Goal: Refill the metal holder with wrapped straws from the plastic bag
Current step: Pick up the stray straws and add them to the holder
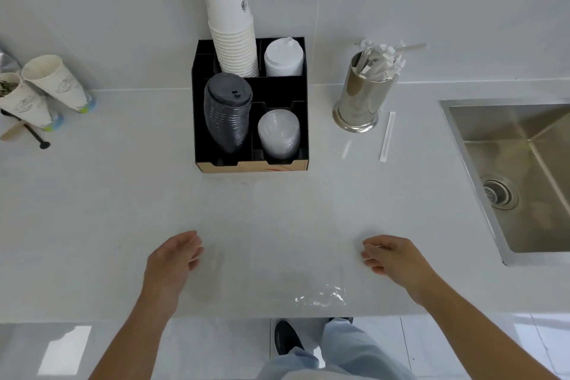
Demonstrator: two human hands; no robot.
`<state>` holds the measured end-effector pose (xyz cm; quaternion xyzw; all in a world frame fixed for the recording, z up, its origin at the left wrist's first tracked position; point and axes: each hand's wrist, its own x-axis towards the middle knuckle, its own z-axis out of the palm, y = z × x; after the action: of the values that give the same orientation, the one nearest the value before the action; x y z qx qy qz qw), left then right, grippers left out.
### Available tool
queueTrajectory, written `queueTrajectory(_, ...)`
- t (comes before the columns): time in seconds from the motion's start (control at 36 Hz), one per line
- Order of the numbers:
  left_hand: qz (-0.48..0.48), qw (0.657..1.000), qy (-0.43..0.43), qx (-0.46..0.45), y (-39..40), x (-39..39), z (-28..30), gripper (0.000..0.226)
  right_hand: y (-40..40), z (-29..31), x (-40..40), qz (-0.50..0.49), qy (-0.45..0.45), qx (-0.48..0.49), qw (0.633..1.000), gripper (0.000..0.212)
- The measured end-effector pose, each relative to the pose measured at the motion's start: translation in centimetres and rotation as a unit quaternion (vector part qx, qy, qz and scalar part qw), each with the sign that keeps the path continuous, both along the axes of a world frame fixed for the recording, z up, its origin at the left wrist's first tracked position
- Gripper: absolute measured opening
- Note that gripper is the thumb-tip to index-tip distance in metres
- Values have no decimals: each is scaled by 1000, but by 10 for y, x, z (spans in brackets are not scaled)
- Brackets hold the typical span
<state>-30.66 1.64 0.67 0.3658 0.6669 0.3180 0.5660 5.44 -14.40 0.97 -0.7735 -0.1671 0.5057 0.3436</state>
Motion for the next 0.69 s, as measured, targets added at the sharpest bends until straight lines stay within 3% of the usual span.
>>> queueTrajectory(0.22,-56,997,-41,-40,-17,90,13,10,11,12,64,-26,14,27,999,10)
queueTrajectory(0.69,-191,980,53,-25,-13,266,16,10,85,10,200,16,-27,61,998,9)
